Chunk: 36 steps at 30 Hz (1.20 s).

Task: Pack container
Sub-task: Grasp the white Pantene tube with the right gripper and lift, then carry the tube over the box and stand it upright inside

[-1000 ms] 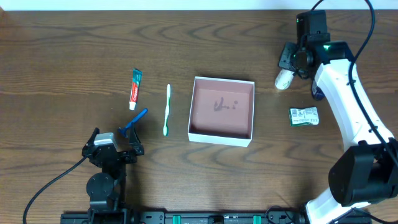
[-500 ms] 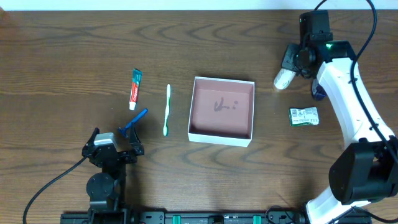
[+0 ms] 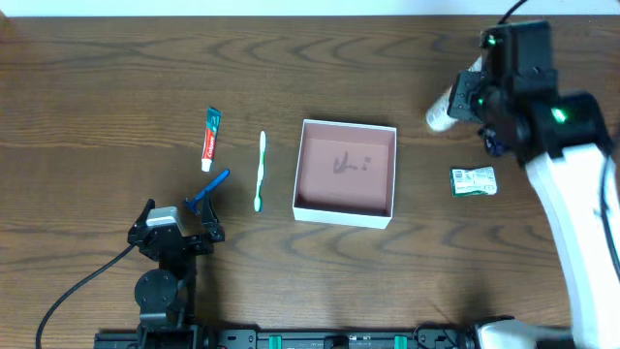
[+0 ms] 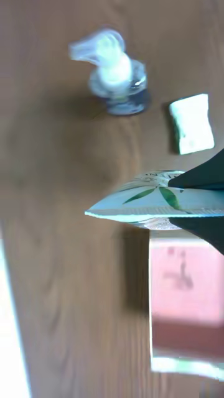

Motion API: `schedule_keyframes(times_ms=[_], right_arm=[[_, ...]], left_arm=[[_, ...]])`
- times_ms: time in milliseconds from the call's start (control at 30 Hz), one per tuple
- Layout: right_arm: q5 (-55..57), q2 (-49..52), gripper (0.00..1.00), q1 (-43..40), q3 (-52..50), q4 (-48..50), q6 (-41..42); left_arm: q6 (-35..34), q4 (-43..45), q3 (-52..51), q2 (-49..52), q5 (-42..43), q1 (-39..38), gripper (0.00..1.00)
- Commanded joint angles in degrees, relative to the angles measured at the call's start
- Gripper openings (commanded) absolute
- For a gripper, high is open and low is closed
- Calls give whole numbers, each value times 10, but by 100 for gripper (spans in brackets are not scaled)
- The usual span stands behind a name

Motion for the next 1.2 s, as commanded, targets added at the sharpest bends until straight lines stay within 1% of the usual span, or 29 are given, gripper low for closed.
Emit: schedule_keyframes(times_ms=[0, 167, 267, 433, 600, 800, 1167], right_arm=[[0, -46, 1, 40, 18, 3, -5], [0, -57, 1, 110, 18, 16, 12], [1, -46, 1, 156, 17, 33, 18], [7, -13, 1, 204, 17, 58, 39], [7, 39, 1, 232, 17, 67, 74], [7, 93, 1, 263, 17, 73, 78], [20, 162, 1, 270, 17, 96, 88]], left_arm=[[4, -21, -12, -3, -7, 2, 98], [4, -21, -12, -3, -7, 2, 98], [4, -21, -12, -3, -7, 2, 98], [4, -21, -12, -3, -7, 2, 98], [4, -21, -12, -3, -7, 2, 98], [4, -21, -12, -3, -7, 2, 98], [4, -21, -12, -3, -7, 2, 98]])
